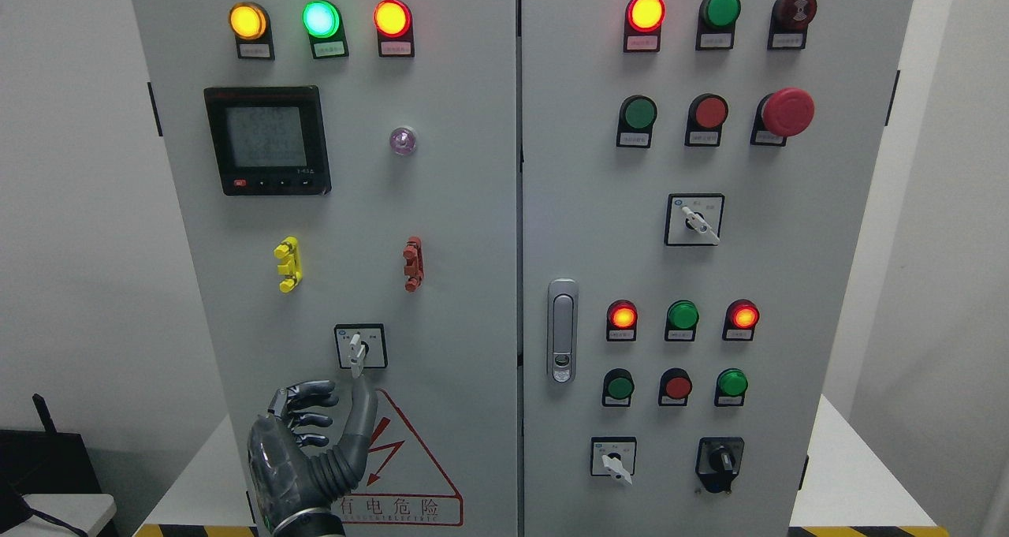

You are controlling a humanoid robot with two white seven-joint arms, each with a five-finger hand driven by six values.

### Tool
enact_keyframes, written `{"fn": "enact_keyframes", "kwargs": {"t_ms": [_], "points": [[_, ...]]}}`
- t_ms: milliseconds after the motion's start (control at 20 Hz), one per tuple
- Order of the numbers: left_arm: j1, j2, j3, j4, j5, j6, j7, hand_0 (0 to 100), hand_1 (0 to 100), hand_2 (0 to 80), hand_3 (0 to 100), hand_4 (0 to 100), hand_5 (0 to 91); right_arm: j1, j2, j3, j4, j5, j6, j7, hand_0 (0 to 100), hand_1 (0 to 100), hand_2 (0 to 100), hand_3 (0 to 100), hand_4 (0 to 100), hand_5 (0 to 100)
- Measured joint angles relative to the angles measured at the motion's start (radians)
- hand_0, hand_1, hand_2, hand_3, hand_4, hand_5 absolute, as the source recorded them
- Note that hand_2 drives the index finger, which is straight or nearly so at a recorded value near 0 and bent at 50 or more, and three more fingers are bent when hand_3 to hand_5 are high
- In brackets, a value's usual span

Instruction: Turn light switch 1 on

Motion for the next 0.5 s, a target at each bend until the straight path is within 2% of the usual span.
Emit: {"fn": "enact_keyframes", "kwargs": {"t_ms": [501], "points": [[-0.036, -0.001, -0.001, 0.005, 0.002, 0.051, 0.002, 16, 59, 47.0, 61, 68, 64.3, 0.0, 0.0, 0.0, 0.0, 0.0, 0.0, 0.0, 12, 39, 0, 0, 0, 0]]}}
